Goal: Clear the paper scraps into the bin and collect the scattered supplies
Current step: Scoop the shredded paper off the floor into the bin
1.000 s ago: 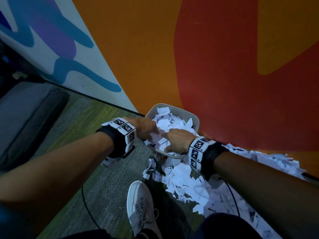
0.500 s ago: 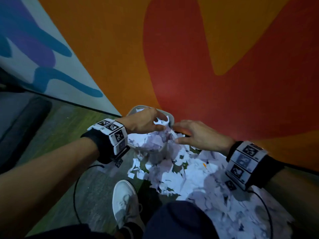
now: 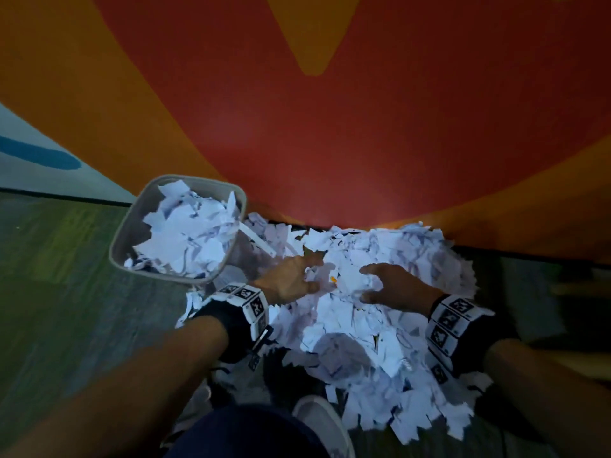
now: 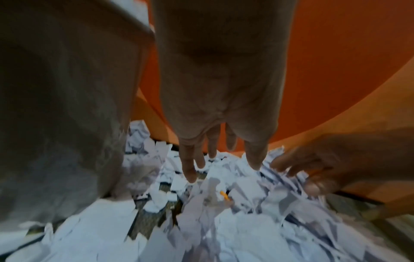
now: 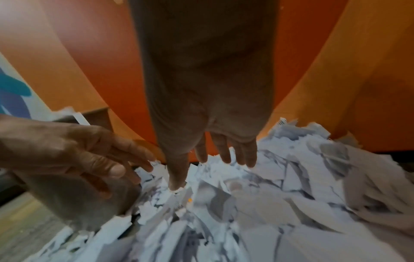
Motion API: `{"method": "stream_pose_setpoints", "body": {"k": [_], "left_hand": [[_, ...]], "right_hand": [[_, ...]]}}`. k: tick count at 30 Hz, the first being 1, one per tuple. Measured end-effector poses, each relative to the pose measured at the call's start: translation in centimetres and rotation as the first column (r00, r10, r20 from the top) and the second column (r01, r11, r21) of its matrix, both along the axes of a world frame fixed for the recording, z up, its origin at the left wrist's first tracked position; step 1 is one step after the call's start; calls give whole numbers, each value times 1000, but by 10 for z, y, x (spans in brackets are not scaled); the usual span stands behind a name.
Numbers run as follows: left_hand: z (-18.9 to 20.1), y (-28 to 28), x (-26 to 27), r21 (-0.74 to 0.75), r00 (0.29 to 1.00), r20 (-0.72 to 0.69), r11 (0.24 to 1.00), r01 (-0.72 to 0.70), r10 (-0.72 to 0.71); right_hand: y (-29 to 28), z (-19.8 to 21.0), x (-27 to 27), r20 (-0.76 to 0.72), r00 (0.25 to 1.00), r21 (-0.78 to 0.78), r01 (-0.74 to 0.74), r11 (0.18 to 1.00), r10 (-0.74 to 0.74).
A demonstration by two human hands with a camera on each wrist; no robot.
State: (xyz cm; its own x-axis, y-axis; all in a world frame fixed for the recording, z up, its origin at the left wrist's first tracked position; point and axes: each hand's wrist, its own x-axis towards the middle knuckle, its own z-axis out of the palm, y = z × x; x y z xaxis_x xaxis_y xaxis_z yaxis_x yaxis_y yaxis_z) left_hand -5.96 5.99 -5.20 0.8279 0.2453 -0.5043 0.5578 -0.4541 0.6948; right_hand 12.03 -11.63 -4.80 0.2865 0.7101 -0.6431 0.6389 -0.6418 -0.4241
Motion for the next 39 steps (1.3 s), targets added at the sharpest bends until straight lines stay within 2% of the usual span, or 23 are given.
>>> {"method": "stream_pose_setpoints", "body": {"k": [2,5,8,11,13,17,21,26,30,34,39], "left_hand": [[-23,-6,4,-79,998,22,996,-51,53],[-61,-9,9,-4,999,-43,1000,-13,13],[-96,-14,7,67,981,-191,996,53,-39],[-121,-25,2,145,932,-346,976,165,-106],[-136,-33,0,177,934,-335,965,191,-123],[-147,-51,-8,284,969,-249,957,63,10],[-140,-56,-9,323,995,-57,944,-59,82],[-115,-43,-6,211,986,-41,966,-147,159],[-76,-24,-2,205,982,52,961,-186,179],[-22,-1,6,306,974,177,932,-192,143],[51,15,10,353,946,302,908,-224,115]], "right_hand": [[-2,-17,7,56,998,-13,13,1000,-12],[-1,-43,19,176,983,-12,49,999,-46],[1,-86,29,180,983,-58,55,997,-44],[6,-97,15,154,988,-91,15,996,-1],[10,-99,-1,137,990,-94,-9,996,22],[13,-105,-24,253,964,-30,-80,996,85],[16,-105,-30,219,976,37,-23,999,14],[15,-89,-21,71,995,82,62,995,-68],[24,-58,-15,13,973,209,221,953,-229],[41,-16,-8,-76,939,277,342,898,-334],[66,42,-7,-84,941,445,330,833,-328]]}}
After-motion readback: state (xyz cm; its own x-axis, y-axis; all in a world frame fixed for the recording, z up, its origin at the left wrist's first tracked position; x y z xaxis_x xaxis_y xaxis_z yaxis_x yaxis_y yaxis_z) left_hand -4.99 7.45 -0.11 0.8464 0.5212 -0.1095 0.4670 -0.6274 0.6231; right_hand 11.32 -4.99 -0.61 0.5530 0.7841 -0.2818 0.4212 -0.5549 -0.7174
